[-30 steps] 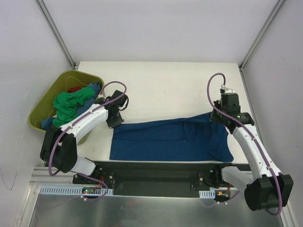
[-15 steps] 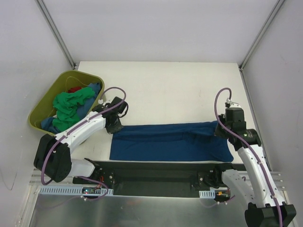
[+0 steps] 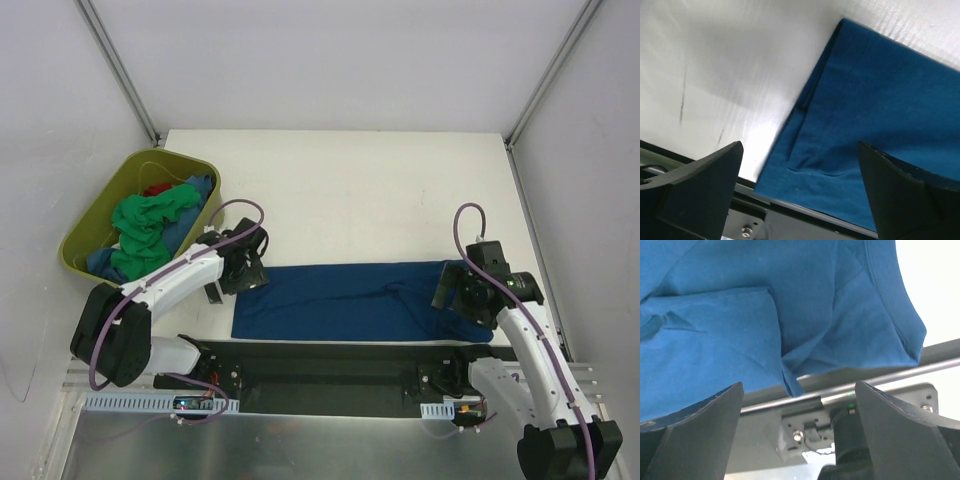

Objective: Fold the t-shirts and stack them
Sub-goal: Fold the other side of the tshirt into a rectangle

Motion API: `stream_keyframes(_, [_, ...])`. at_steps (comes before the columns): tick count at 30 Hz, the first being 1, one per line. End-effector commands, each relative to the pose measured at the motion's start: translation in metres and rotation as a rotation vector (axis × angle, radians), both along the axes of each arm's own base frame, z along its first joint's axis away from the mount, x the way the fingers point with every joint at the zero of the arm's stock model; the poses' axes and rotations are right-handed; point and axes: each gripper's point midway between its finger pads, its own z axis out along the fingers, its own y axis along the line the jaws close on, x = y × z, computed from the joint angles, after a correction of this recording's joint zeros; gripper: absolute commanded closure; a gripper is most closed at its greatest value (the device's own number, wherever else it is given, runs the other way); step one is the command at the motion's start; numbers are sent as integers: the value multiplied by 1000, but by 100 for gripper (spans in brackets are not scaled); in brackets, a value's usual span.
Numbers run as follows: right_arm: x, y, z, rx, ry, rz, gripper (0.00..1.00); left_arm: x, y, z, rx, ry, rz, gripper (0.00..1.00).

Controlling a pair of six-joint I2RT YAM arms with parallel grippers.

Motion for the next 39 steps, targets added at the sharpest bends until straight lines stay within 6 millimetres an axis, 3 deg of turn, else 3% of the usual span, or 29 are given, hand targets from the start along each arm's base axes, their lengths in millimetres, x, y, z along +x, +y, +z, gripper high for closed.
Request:
stream_keyframes(1, [8, 4, 34, 21, -92, 26, 0, 3, -10, 18, -62, -49, -23, 1])
stream_keyframes(3, [23, 12, 48, 53, -160, 83, 3, 11, -18, 30, -98, -79, -36, 1])
stream_keyframes(6, [38, 29, 45, 120, -153, 137, 3, 21, -31, 42, -130, -106, -69, 1])
stream_keyframes(11, [65, 45, 11, 177, -12, 151, 2, 25, -66, 31, -223, -55, -157, 1])
stream_keyframes(14, [72, 55, -6, 224, 44, 163, 6, 20, -69, 15, -220, -4, -155, 1])
stream_keyframes(21, [70, 24, -45, 63, 162, 94, 25, 4, -59, -7, -189, 54, -133, 1])
stream_keyframes(28, [56, 19, -65, 56, 235, 63, 37, 5, -58, -7, -183, 50, -129, 1])
stream_keyframes(31, [57, 23, -66, 82, 224, 65, 51, 7, -59, -6, -184, 49, -127, 1])
stream_keyframes(32, [58, 26, -66, 95, 217, 75, 63, 8, -60, -6, -185, 50, -128, 1])
stream_keyframes(39, [55, 34, -49, 143, 153, 101, 92, 8, -60, -5, -188, 44, -128, 1])
